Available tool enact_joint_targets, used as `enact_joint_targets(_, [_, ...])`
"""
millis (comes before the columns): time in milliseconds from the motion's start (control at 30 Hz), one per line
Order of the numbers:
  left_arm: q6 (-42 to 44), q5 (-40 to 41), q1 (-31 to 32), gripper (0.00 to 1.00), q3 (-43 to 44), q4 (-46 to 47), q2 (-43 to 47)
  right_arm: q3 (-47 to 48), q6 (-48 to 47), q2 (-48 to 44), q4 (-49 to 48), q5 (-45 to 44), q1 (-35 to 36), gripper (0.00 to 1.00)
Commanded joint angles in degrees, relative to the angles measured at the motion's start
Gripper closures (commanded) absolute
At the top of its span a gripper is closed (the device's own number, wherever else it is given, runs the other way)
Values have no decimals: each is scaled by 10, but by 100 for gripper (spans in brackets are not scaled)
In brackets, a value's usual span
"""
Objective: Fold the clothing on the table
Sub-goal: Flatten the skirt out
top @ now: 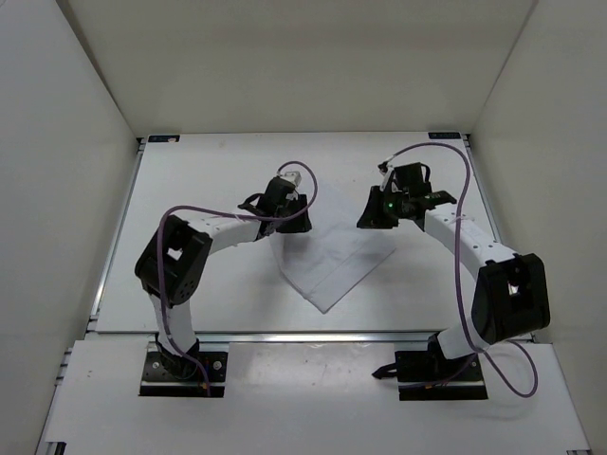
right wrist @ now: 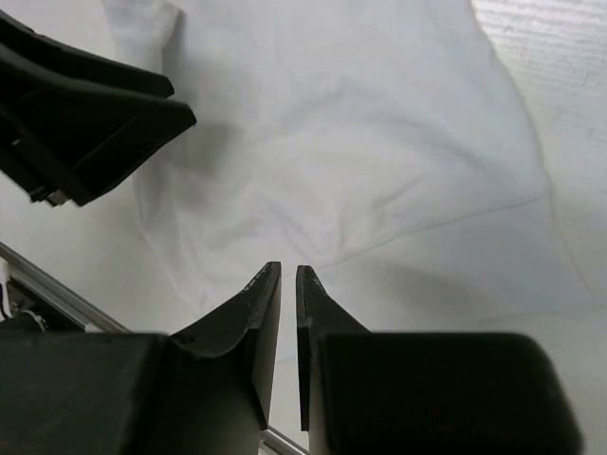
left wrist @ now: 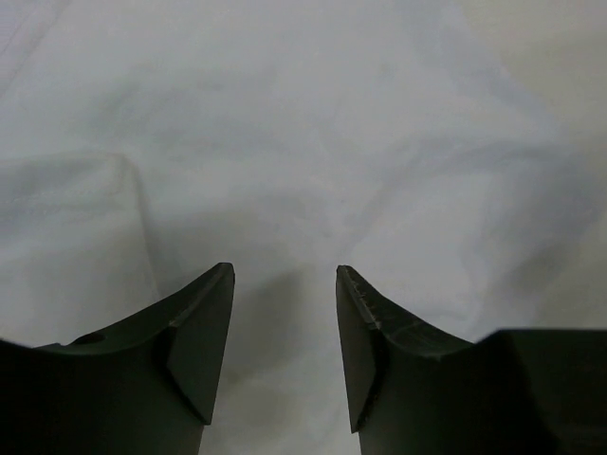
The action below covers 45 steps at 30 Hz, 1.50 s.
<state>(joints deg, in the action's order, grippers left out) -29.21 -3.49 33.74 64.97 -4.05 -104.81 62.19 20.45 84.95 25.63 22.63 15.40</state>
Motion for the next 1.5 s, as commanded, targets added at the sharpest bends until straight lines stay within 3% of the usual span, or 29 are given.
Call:
enact_joint_targets(0, [23, 95, 9, 43, 30, -53, -23, -16, -24, -1, 7, -7, 12, 91])
enact_joint_targets(200, [37, 138, -19, 43, 43, -98, -35, -72, -23, -21, -22, -20, 21, 87])
enact_joint_targets(367, [46, 167, -24, 42, 23, -94, -7, -114, -39, 21, -53, -58, 31, 92])
enact_joint_targets(467, [57, 198, -24, 43, 28, -110, 0, -103, -47, 67, -46, -58, 18, 97])
enact_joint_targets(667, [45, 249, -52, 50, 22, -161, 13, -87, -53, 108, -58, -58, 15, 97])
enact_joint_targets(900, [23, 241, -129, 53, -43, -170, 61, -72, -57, 137, -55, -52, 21, 97])
enact_joint_targets(1133, [21, 233, -134, 51, -59, -155, 79, -54, -66, 155, -30, -56, 30, 99])
enact_joint_targets(1300, [24, 227, -122, 54, -34, -177, 52, -78, -62, 131, -50, -58, 45, 100])
enact_joint_targets(1467, [26, 216, -123, 71, 12, -212, 0, -67, -63, 148, -20, -48, 58, 99])
